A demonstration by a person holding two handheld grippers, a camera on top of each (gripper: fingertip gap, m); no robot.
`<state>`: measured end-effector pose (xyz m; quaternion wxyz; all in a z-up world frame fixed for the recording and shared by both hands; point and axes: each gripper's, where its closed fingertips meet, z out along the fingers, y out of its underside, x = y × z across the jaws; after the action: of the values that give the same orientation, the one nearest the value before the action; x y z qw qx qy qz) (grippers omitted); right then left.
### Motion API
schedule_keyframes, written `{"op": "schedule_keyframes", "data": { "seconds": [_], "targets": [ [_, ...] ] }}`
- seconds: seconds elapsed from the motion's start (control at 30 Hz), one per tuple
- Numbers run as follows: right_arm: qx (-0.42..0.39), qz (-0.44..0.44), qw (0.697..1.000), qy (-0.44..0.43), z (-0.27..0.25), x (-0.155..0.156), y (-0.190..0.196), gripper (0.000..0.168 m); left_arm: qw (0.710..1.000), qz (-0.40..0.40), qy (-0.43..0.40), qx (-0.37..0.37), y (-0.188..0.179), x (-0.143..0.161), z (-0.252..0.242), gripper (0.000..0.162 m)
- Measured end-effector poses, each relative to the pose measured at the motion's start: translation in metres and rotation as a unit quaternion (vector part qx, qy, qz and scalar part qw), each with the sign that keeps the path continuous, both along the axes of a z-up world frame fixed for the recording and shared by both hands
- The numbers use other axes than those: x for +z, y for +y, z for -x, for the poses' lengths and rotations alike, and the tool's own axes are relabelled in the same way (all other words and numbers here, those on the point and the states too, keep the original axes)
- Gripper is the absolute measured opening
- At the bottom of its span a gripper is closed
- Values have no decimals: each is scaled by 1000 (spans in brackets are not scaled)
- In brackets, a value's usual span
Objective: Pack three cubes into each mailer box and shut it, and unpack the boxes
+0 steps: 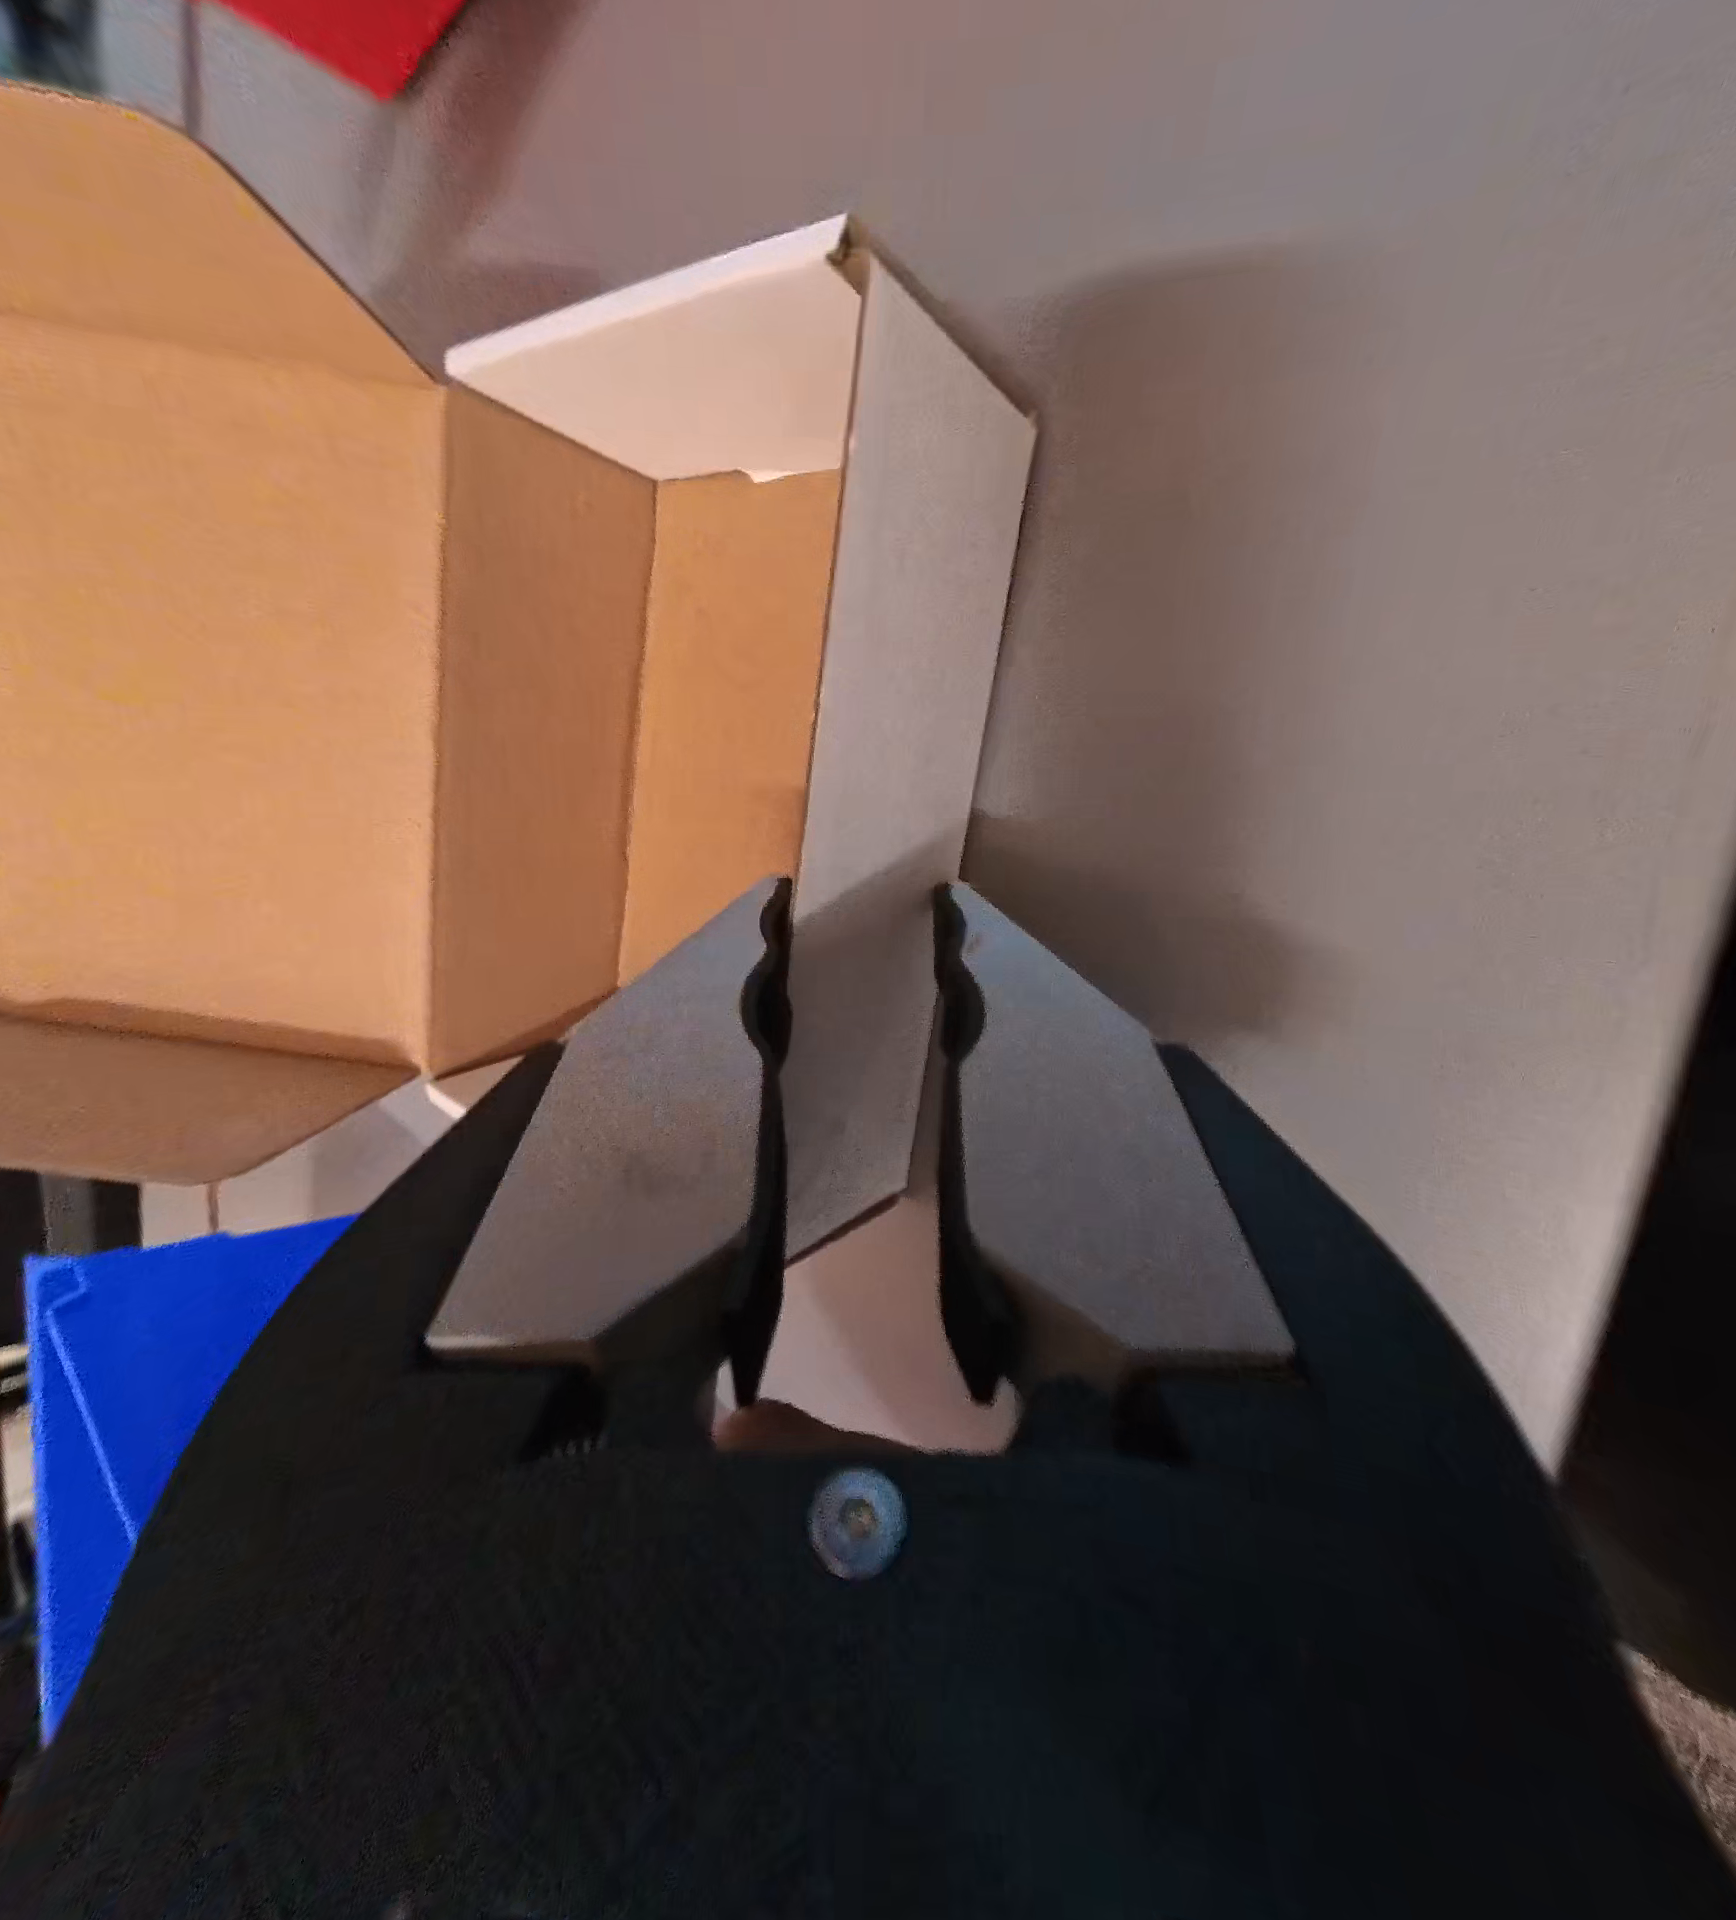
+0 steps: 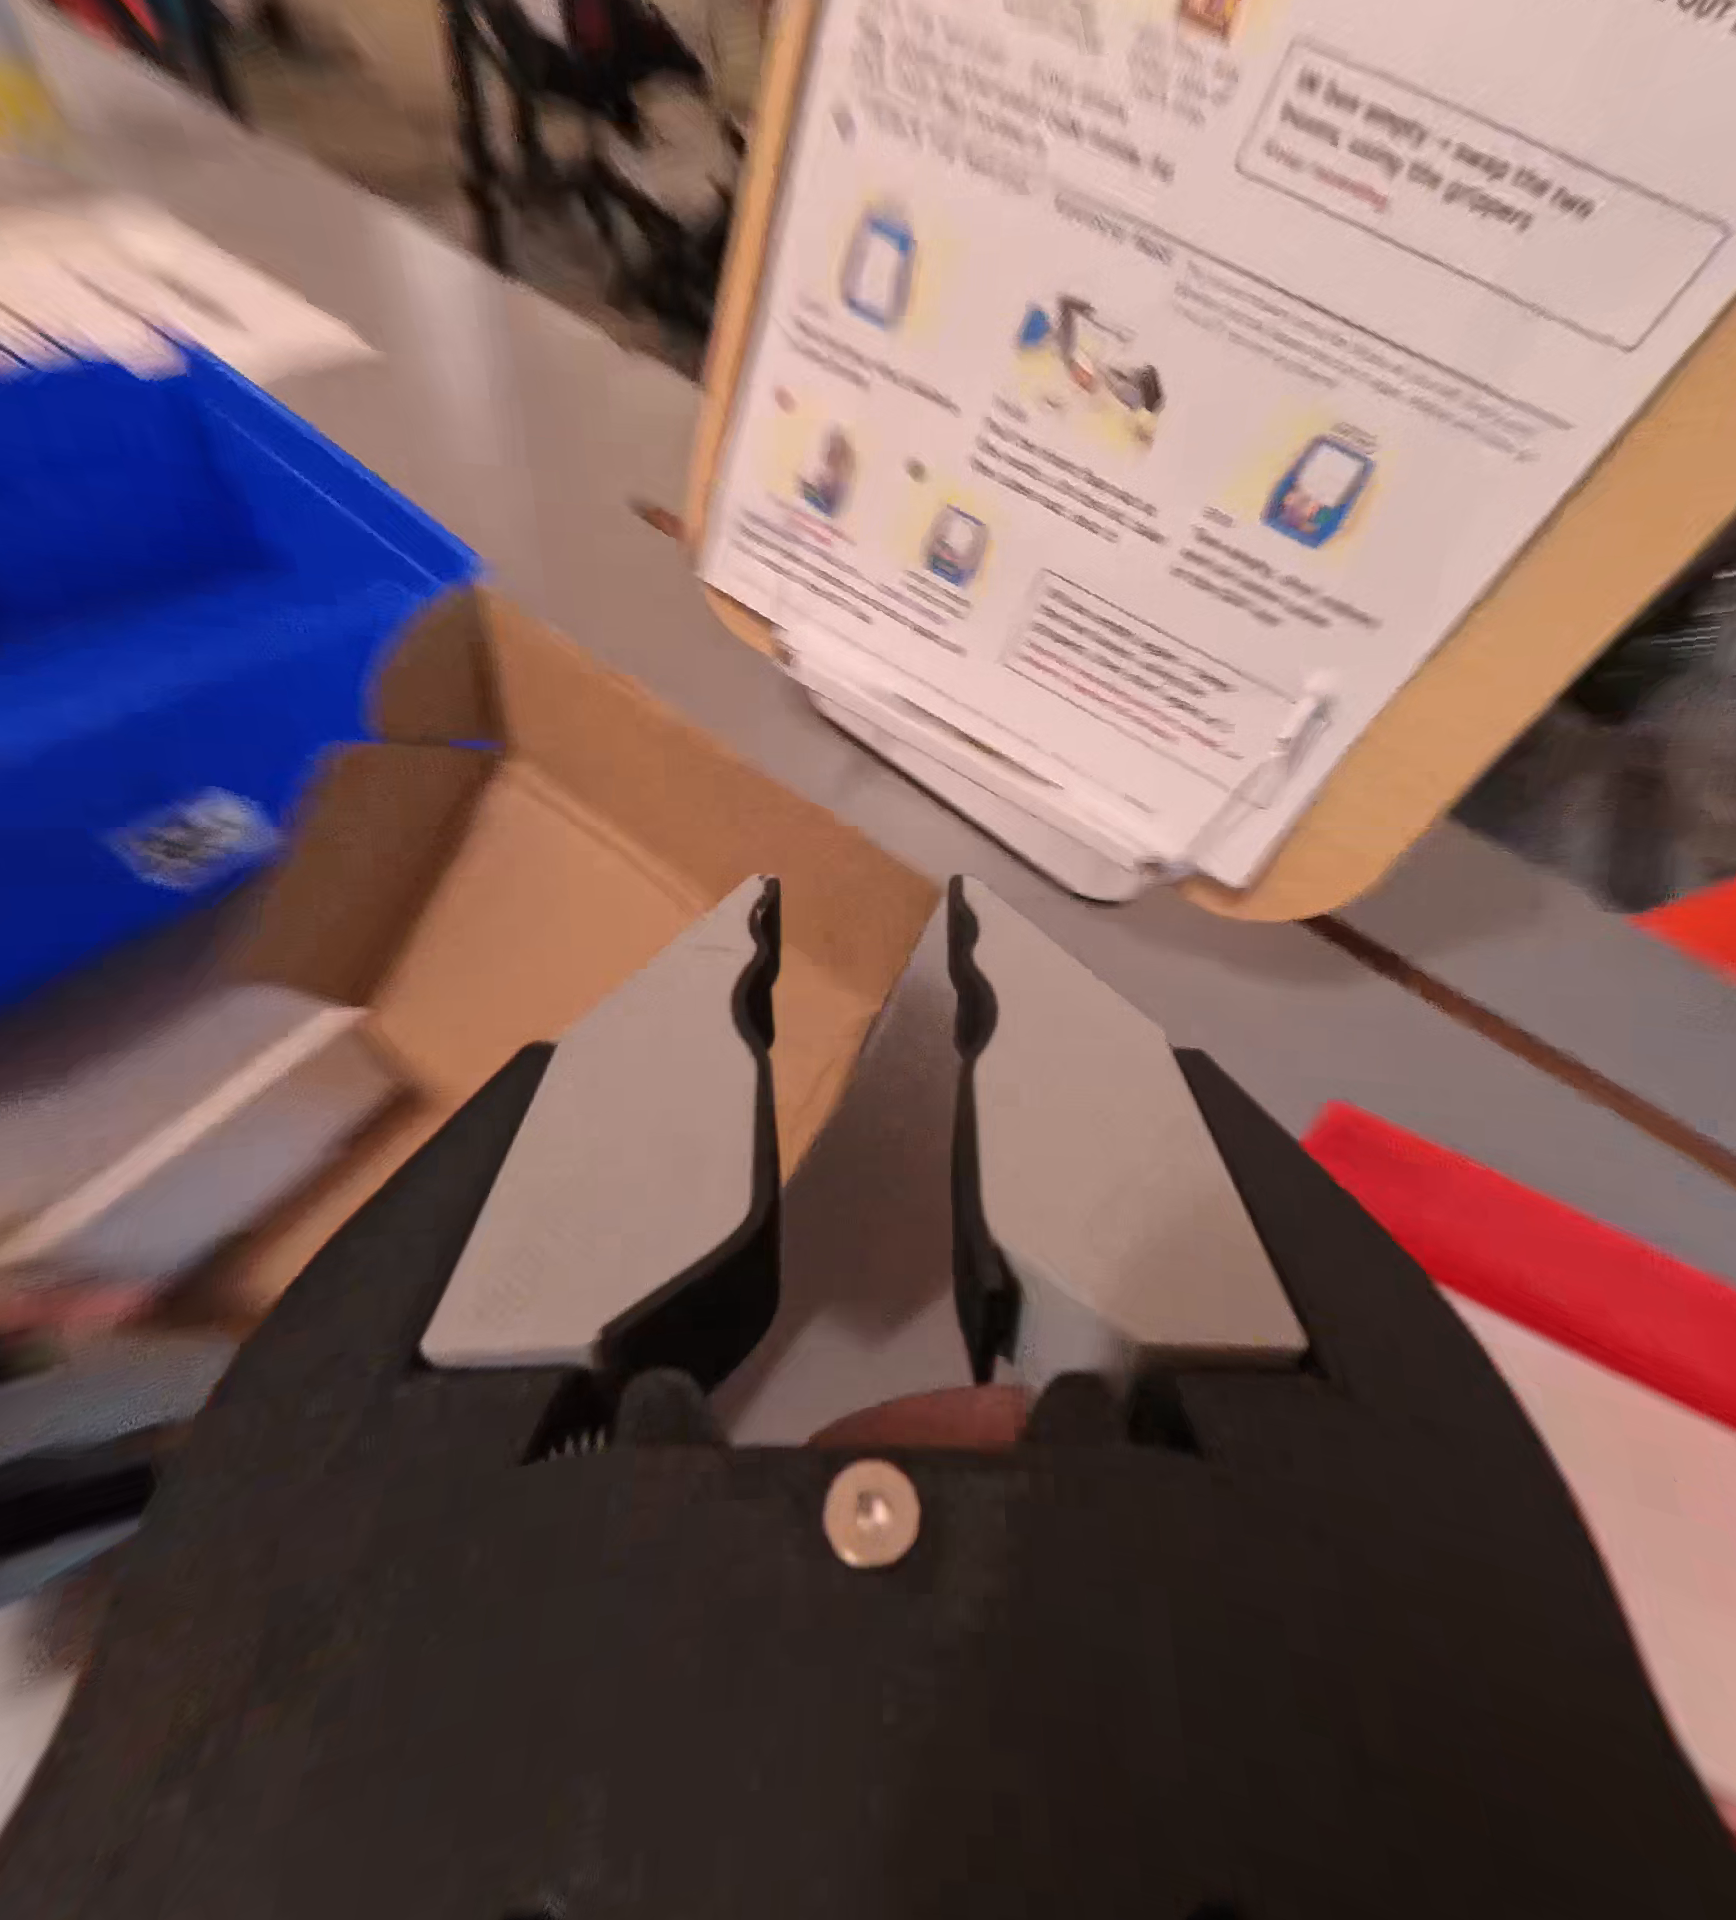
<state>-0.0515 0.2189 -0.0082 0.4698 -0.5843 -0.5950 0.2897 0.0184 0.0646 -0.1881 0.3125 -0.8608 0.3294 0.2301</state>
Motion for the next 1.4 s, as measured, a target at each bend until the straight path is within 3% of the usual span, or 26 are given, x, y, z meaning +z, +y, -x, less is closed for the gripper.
{"op": "schedule_keyframes", "data": {
  "seconds": [0.03,0.13,0.17,0.23,0.3,0.43,0.53,0.6,0.7,0.8,0.83,0.9,1.1,1.23,1.3,1.4],
  "targets": [
    [31,52,998,24,-11,9,-16,32,1000,-13,4,13,6,1,7,24],
    [149,158,975,43,-49,8,-69,41,997,-57,53,-11,19,5,18,30],
    [172,168,970,24,-62,-5,-81,56,996,-58,67,-30,17,1,18,41],
    [201,163,966,-27,-86,-38,-98,63,996,-55,60,-33,11,2,18,42],
    [211,155,963,-68,-105,-67,-106,73,998,-49,19,-28,4,11,13,68],
    [209,142,963,-97,-124,-101,-105,62,987,-162,-11,3,-6,74,23,71],
    [220,164,958,-83,-135,-106,-103,55,969,-221,-91,59,-20,111,34,68],
    [213,183,957,-73,-139,-106,-93,64,949,-251,-157,110,-28,129,47,72],
    [181,233,951,-93,-149,-106,-71,93,902,-299,-245,193,-38,150,76,79],
    [169,275,945,-43,-155,-84,-60,105,851,-361,-282,258,-55,169,114,62],
    [162,271,948,-25,-158,-76,-55,109,837,-375,-291,271,-61,172,124,64],
    [145,256,956,9,-163,-60,-47,118,821,-385,-312,285,-70,174,134,71],
    [54,244,960,128,-162,-16,-28,125,792,-410,-361,274,-81,187,134,49],
    [36,225,969,95,-133,-44,-52,128,761,-449,-320,342,-100,191,163,34],
    [28,215,975,54,-114,-72,-67,122,749,-461,-290,377,-111,190,177,38],
    [7,192,981,0,-91,-111,-83,110,760,-433,-275,399,-118,181,180,48]
  ]
}}
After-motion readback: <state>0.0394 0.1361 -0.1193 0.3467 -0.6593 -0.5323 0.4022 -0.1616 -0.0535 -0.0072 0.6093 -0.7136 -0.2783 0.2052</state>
